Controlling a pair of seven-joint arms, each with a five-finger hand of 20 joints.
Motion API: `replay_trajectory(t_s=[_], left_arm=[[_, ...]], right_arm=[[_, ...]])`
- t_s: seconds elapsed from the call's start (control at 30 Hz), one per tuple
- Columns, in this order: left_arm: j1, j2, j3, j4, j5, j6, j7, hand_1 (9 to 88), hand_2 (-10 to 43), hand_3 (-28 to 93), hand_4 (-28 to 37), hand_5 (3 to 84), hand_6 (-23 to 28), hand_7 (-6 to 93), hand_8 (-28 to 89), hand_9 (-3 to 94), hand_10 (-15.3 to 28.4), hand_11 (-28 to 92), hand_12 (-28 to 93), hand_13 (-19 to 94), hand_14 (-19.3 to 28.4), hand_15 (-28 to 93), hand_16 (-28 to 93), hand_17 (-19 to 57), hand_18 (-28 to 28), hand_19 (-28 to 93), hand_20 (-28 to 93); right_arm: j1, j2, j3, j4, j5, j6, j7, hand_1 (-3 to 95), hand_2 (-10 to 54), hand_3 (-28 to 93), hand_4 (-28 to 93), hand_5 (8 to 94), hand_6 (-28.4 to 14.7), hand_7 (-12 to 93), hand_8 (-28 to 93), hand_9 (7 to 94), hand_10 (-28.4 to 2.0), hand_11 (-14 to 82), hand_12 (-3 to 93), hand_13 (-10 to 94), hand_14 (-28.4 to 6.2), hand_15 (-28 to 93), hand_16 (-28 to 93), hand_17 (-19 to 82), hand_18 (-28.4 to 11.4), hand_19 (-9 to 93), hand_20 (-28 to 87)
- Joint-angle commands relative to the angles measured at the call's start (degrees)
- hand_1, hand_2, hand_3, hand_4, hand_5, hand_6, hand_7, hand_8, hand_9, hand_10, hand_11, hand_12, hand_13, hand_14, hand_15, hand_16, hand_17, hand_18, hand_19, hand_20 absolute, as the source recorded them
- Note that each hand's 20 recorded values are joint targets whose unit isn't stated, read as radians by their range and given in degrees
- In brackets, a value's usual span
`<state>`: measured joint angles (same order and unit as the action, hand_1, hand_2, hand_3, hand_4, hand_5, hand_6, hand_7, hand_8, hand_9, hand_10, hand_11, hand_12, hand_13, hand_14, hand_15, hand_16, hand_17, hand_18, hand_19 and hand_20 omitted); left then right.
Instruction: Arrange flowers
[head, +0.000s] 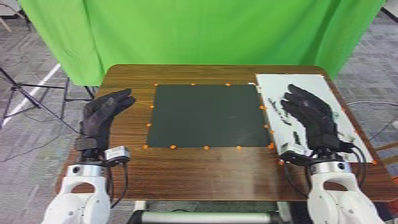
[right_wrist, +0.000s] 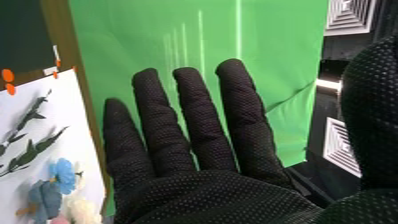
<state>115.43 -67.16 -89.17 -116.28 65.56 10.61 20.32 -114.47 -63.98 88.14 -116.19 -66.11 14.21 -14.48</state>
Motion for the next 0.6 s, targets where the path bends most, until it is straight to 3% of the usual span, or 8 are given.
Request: replay_trajectory(t_s=[0.03, 0.1, 0.17, 0.27, 0.33, 0.43, 0.53, 0.6], left_arm=[[0.5, -0.38, -0.53, -0.47, 0.83, 0.32, -0.63, 33.9, 12.0, 61, -19.8, 54.2, 5.6, 16.7, -8, 54.8, 16.1, 23, 9, 44, 19.1, 21, -5, 11.4, 15.6, 27, 17], [1.1, -0.43, -0.64, -0.69, 0.06, 0.59, -0.81, 33.0, 11.0, 61, -19.8, 54.2, 5.6, 16.7, -8, 54.7, 16.2, 23, 9, 44, 19.1, 21, -5, 11.3, 15.7, 27, 17], [1.1, -0.5, -0.5, -0.62, 0.21, 0.94, -0.86, 32.8, 10.9, 61, -19.7, 54.1, 5.6, 16.7, -8, 54.6, 16.2, 23, 9, 44, 19.1, 21, -5, 11.2, 15.7, 27, 16], [0.0, -0.43, 0.02, -0.37, 0.51, 0.32, -0.99, 32.6, 10.6, 61, -19.5, 54.1, 5.6, 16.6, -8, 54.5, 16.2, 23, 9, 44, 19.2, 21, -5, 10.9, 15.6, 26, 16], [-0.2, -0.15, -0.11, -0.44, 1.96, -0.71, -1.55, 32.4, 10.4, 61, -19.3, 54.0, 5.6, 16.5, -8, 54.4, 16.3, 23, 9, 44, 19.2, 21, -5, 10.8, 15.7, 26, 16], [0.4, -0.21, -1.1, -0.82, 4.37, -1.78, -2.33, 32.2, 10.0, 61, -19.2, 53.8, 5.5, 16.3, -8, 54.4, 16.3, 23, 9, 44, 19.3, 21, -5, 10.7, 15.7, 26, 16], [0.2, -0.15, -1.16, -0.89, 3.37, -1.39, -2.88, 32.1, 9.8, 61, -19.2, 53.7, 5.6, 16.2, -8, 54.3, 16.3, 23, 10, 44, 19.3, 21, -5, 10.6, 15.7, 26, 16], [0.0, 0.25, -1.19, -0.91, 3.71, -1.81, -3.57, 32.1, 9.6, 61, -19.2, 53.6, 5.5, 16.2, -8, 54.4, 16.4, 23, 9, 44, 19.3, 21, -4, 10.5, 15.7, 27, 16]], right_arm=[[-0.5, 0.6, 0.3, -0.4, 0.0, -0.3, 0.2, 18.1, -9.5, 72, -17, 47.6, -1.9, 13, -8, 49.3, -14.6, 6.4, 16.2, 39, -14.8, 12, 25, 20, -16.7, 1, 27], [-1.1, 0.4, 0.6, -0.8, -1.0, -0.4, 0.7, 18.0, -9.5, 72, -17, 47.5, -1.7, 13, -8, 49.2, -14.6, 6.4, 16.3, 39, -15.0, 12, 26, 20, -16.9, 2, 27], [-1.1, 0.6, 0.6, -0.9, -1.9, 0.7, 1.1, 18.3, -9.5, 72, -17, 47.4, -1.7, 13, -8, 49.1, -14.7, 6.3, 16.3, 39, -15.1, 12, 26, 22, -17.2, 3, 28], [-0.1, 2.5, -1.5, -3.0, -5.8, 10.8, 6.2, 20.9, -9.5, 72, -17, 47.5, -1.9, 13, -8, 50.5, -14.8, 6.9, 16.8, 42, -14.3, 13, 25, 27, -16.5, 8, 37], [0.3, 3.8, -2.5, -4.9, -14.0, 17.3, 13.9, 26.2, -9.5, 70, -17, 49.8, -2.5, 17, -7, 55.5, -15.0, 12.2, 20.0, 53, -13.7, 18, 27, 33, -15.7, 23, 47], [0.0, 5.6, -2.6, -6.6, -23.1, 20.1, 21.5, 34.2, -9.5, 68, -17, 52.9, -2.1, 24, -8, 61.7, -14.8, 20.8, 23.9, 64, -11.8, 32, 28, 37, -16.1, 50, 53], [-0.9, 7.4, -2.3, -8.2, -27.9, 22.5, 26.5, 38.9, -9.5, 67, -17, 55.4, -2.2, 27, -7, 64.2, -14.3, 27.0, 27.2, 69, -10.4, 44, 28, 41, -15.4, 68, 52], [-1.6, 8.6, -2.1, -9.2, -31.4, 23.1, 30.7, 40.7, -9.5, 67, -17, 56.4, -1.9, 30, -7, 64.9, -14.1, 28.9, 28.0, 70, -9.9, 49, 29, 43, -14.9, 74, 53]])
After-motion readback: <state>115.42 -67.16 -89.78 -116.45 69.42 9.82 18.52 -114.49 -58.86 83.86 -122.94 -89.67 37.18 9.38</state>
